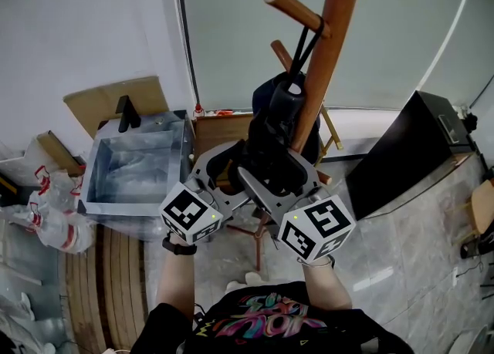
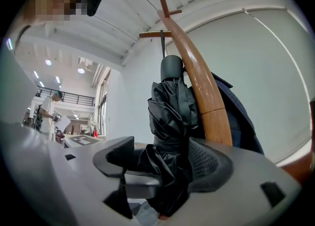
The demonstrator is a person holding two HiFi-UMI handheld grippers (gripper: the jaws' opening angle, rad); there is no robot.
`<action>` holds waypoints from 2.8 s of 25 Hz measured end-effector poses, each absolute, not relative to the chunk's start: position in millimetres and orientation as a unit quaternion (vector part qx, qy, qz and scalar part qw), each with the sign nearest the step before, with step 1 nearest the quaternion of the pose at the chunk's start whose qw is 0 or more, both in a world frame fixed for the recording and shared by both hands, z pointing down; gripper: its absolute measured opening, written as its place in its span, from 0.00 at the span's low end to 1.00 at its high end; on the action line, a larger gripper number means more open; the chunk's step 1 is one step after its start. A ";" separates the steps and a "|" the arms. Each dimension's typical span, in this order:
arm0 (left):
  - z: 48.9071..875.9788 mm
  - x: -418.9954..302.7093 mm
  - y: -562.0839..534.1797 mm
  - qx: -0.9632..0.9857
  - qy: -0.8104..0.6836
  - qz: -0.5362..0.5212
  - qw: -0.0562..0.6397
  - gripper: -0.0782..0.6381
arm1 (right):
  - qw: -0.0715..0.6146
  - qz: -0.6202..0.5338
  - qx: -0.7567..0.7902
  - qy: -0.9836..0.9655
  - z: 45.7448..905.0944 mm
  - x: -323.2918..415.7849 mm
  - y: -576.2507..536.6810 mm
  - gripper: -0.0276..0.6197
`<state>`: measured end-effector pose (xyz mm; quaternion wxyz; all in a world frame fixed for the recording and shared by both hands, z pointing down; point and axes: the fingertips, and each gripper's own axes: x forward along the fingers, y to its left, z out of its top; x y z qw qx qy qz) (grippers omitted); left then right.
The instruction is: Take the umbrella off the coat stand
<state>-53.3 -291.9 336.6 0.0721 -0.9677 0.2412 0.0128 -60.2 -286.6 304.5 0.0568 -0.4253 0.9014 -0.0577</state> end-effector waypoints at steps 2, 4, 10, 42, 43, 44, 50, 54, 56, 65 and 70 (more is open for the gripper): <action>336.4 -50.8 -290.5 -0.970 0.233 0.016 0.066 0.57 | 0.058 -0.062 -0.424 0.902 304.5 -59.9 -286.2 0.57; 336.3 -49.8 -289.8 -0.971 0.231 0.016 0.063 0.57 | 0.058 -0.064 -0.428 0.900 304.7 -58.3 -286.9 0.57; 335.9 -51.6 -293.4 -0.964 0.259 0.001 0.068 0.57 | 0.055 -0.058 -0.459 0.885 306.8 -51.3 -293.2 0.43; 288.4 -63.5 -261.6 -0.940 0.327 0.009 0.098 0.48 | 0.080 -0.012 -0.421 0.903 259.6 -57.3 -261.3 0.39; 287.7 -64.5 -260.4 -0.939 0.330 0.008 0.100 0.48 | 0.080 -0.011 -0.418 0.905 259.0 -58.2 -260.1 0.39; 286.7 -66.3 -259.5 -0.937 0.334 0.008 0.103 0.48 | 0.081 -0.010 -0.414 0.906 257.9 -59.9 -259.2 0.39; 267.9 -83.4 -260.7 -0.929 0.352 0.014 0.112 0.48 | 0.083 -0.001 -0.397 0.914 239.4 -77.1 -260.0 0.39; 259.9 -92.1 -259.8 -0.922 0.368 0.014 0.124 0.48 | 0.088 0.007 -0.383 0.920 231.6 -85.6 -258.7 0.39; 256.3 -96.4 -260.7 -0.919 0.372 0.013 0.128 0.48 | 0.090 0.015 -0.378 0.921 227.8 -90.3 -258.8 0.39; 241.1 -123.4 -253.7 -0.901 0.408 0.011 0.145 0.48 | 0.094 0.022 -0.343 0.934 213.2 -116.8 -251.8 0.39; 234.7 -135.9 -249.5 -0.892 0.425 0.005 0.154 0.48 | 0.105 0.027 -0.321 0.941 206.6 -129.3 -247.3 0.39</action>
